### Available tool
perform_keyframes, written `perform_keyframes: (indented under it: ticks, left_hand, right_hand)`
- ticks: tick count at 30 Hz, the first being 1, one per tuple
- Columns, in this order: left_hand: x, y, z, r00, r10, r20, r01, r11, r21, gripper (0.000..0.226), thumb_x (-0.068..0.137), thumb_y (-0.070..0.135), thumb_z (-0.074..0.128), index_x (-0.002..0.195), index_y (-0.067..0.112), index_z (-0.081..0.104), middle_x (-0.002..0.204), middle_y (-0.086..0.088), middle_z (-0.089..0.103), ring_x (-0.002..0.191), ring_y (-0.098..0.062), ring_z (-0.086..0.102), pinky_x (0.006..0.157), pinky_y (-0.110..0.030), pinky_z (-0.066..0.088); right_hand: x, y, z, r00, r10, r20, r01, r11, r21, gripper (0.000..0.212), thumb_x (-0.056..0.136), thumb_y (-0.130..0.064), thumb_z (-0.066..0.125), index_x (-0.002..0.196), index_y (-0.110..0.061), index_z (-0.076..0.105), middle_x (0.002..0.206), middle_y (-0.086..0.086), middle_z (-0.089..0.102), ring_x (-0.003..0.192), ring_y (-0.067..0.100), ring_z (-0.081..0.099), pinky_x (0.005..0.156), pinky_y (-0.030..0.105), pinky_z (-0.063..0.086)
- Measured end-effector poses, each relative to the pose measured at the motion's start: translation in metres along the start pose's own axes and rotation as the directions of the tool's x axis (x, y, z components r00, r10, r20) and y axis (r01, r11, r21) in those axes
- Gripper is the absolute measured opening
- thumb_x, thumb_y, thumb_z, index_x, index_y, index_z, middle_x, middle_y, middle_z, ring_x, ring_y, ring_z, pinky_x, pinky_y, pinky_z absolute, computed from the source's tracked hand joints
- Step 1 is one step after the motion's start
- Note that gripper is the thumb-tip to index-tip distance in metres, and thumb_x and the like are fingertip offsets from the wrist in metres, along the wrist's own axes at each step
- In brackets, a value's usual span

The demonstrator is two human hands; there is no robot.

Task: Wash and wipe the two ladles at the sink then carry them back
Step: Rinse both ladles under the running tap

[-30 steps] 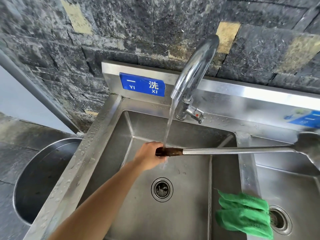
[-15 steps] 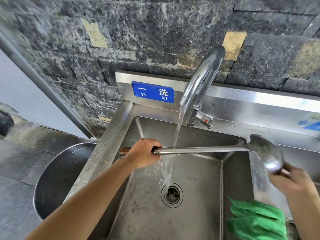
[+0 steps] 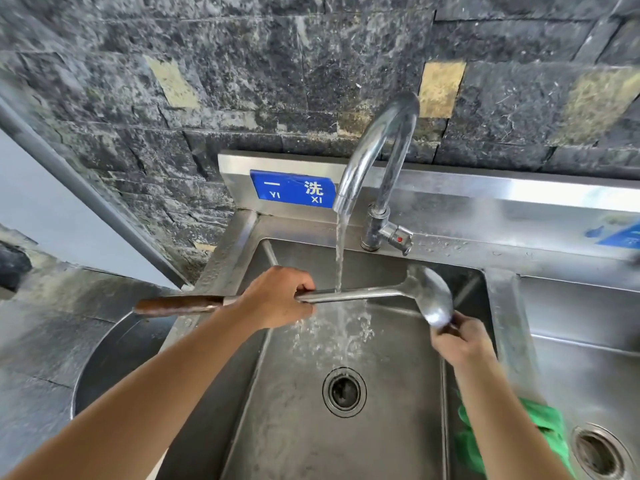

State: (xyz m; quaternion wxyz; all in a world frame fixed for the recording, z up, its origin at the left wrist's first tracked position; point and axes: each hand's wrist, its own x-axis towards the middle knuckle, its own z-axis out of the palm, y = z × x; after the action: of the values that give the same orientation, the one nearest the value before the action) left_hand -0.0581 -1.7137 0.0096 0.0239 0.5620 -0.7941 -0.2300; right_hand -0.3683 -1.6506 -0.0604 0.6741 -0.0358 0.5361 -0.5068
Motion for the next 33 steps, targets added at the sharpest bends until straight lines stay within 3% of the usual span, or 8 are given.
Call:
perform_keyframes:
  ticks: [4, 10, 14, 17, 21, 24, 30, 33]
  left_hand:
    - [-0.002, -0.006, 0.001, 1.0, -0.024, -0.002, 0.024, 0.999, 0.032, 0.02, 0.071, 0.046, 0.073, 0.084, 0.032, 0.069, 0.071, 0.015, 0.063, 0.072, -0.01, 0.062, 0.07, -0.031, 0.053]
    - [-0.02, -0.029, -0.007, 0.997, -0.074, 0.025, 0.072, 0.992, 0.1, 0.023, 0.074, 0.049, 0.074, 0.08, 0.027, 0.07, 0.064, 0.01, 0.062, 0.062, -0.009, 0.058, 0.064, -0.03, 0.048]
    - [-0.038, -0.036, -0.016, 0.989, -0.148, -0.013, 0.148, 0.975, 0.165, 0.021, 0.077, 0.051, 0.073, 0.072, 0.032, 0.067, 0.063, 0.008, 0.063, 0.063, -0.009, 0.06, 0.058, -0.027, 0.043]
    - [-0.051, -0.036, -0.019, 0.98, -0.194, -0.044, 0.199, 0.957, 0.212, 0.02, 0.079, 0.054, 0.07, 0.079, 0.034, 0.068, 0.069, 0.011, 0.065, 0.067, -0.008, 0.061, 0.059, -0.026, 0.045]
    - [-0.062, -0.033, -0.019, 0.974, -0.213, -0.073, 0.224, 0.94, 0.256, 0.025, 0.081, 0.055, 0.067, 0.089, 0.032, 0.07, 0.077, 0.01, 0.065, 0.072, -0.009, 0.06, 0.06, -0.028, 0.043]
    - [-0.069, -0.033, -0.017, 0.965, -0.255, -0.065, 0.263, 0.93, 0.256, 0.026, 0.082, 0.056, 0.065, 0.086, 0.031, 0.069, 0.078, 0.009, 0.063, 0.071, -0.009, 0.058, 0.055, -0.025, 0.038]
    - [-0.084, -0.035, -0.012, 0.932, -0.361, -0.007, 0.354, 0.908, 0.224, 0.031, 0.084, 0.055, 0.061, 0.071, 0.027, 0.065, 0.062, 0.006, 0.063, 0.059, -0.006, 0.057, 0.057, -0.027, 0.047]
    - [-0.092, -0.029, -0.005, 0.91, -0.41, 0.062, 0.395, 0.902, 0.172, 0.035, 0.09, 0.047, 0.06, 0.064, 0.023, 0.061, 0.058, 0.003, 0.06, 0.061, -0.01, 0.058, 0.053, -0.022, 0.036]
  right_hand:
    - [0.019, 0.032, 0.016, 0.989, 0.132, -0.071, -0.077, 0.852, 0.518, 0.032, 0.102, 0.003, 0.038, 0.077, -0.004, 0.057, 0.042, 0.002, 0.063, 0.049, 0.013, 0.065, 0.034, 0.015, 0.045]
    - [0.036, 0.08, 0.037, 0.957, 0.267, -0.117, -0.236, 0.946, 0.223, 0.076, 0.101, 0.008, 0.036, 0.034, -0.013, 0.064, 0.056, 0.004, 0.06, 0.055, 0.008, 0.054, 0.063, 0.022, 0.045]
    - [0.04, 0.098, 0.061, 0.936, 0.332, -0.12, -0.271, 0.893, 0.36, 0.006, 0.08, 0.0, 0.055, 0.077, -0.005, 0.053, 0.108, 0.017, 0.051, 0.072, 0.015, 0.051, 0.072, 0.021, 0.049]
    - [0.054, 0.104, 0.072, 0.916, 0.383, -0.115, -0.307, 0.857, 0.414, 0.018, 0.097, 0.003, 0.039, 0.089, 0.002, 0.055, 0.09, 0.017, 0.056, 0.075, 0.023, 0.053, 0.044, 0.022, 0.054]
    - [0.042, 0.1, 0.09, 0.93, 0.348, -0.114, -0.305, 0.909, 0.284, 0.021, 0.101, -0.005, 0.043, 0.105, 0.002, 0.062, 0.094, 0.02, 0.06, 0.086, 0.03, 0.059, 0.043, 0.033, 0.059]
    - [0.037, 0.096, 0.096, 0.937, 0.32, -0.141, -0.303, 0.944, 0.126, 0.017, 0.1, -0.007, 0.049, 0.11, 0.0, 0.062, 0.104, 0.022, 0.056, 0.095, 0.034, 0.059, 0.063, 0.042, 0.062]
    - [0.032, 0.104, 0.099, 0.941, 0.271, -0.204, -0.305, 0.939, -0.158, 0.028, 0.104, -0.026, 0.051, 0.092, -0.002, 0.06, 0.068, 0.012, 0.053, 0.053, 0.02, 0.05, 0.081, 0.045, 0.06]
    - [0.022, 0.098, 0.094, 0.959, 0.206, -0.195, -0.265, 0.898, -0.352, 0.035, 0.104, -0.035, 0.051, 0.09, -0.005, 0.06, 0.069, 0.008, 0.053, 0.055, 0.019, 0.052, 0.092, 0.048, 0.06]
